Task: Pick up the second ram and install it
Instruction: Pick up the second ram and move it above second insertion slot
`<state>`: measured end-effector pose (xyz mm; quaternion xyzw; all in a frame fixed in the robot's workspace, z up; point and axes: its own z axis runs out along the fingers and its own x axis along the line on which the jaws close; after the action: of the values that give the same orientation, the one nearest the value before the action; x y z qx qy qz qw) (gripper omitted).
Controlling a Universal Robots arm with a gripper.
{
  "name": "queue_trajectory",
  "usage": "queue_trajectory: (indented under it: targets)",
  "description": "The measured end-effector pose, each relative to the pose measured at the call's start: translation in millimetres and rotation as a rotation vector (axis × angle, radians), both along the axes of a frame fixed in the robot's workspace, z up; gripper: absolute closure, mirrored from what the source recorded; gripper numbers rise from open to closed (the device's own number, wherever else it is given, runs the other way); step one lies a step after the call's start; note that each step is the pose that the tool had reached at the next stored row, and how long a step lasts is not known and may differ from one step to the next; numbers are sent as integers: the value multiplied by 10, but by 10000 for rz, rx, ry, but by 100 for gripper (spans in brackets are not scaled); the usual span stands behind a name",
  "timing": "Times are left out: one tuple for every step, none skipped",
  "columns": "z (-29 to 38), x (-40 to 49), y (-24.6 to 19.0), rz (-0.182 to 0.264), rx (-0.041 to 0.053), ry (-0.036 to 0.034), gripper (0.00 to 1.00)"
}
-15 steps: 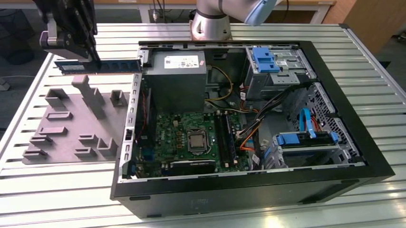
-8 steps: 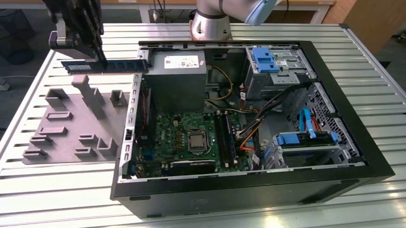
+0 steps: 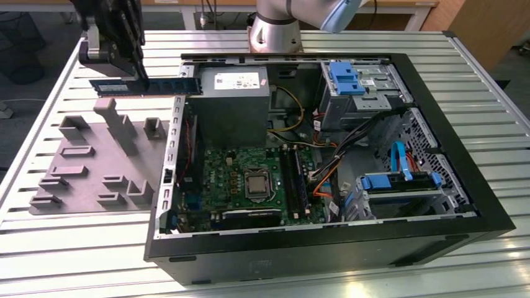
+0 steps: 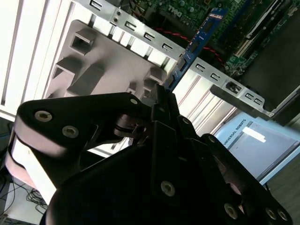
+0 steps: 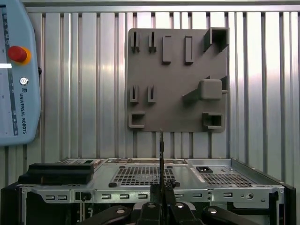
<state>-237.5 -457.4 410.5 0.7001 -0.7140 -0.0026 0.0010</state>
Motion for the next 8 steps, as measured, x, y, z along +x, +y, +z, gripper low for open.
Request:
queue_trajectory:
  targets:
    - [0, 14, 0, 0, 0, 0, 86]
    - [0, 28, 0, 0, 0, 0, 86]
    - [0, 40, 0, 0, -1, 1, 86]
    - [0, 53, 0, 0, 0, 0, 86]
    - [0, 65, 0, 0, 1, 0, 86]
    - [0, 78, 0, 0, 0, 0, 86]
    - [0, 90, 0, -1, 0, 0, 86]
    - [0, 103, 0, 0, 0, 0, 86]
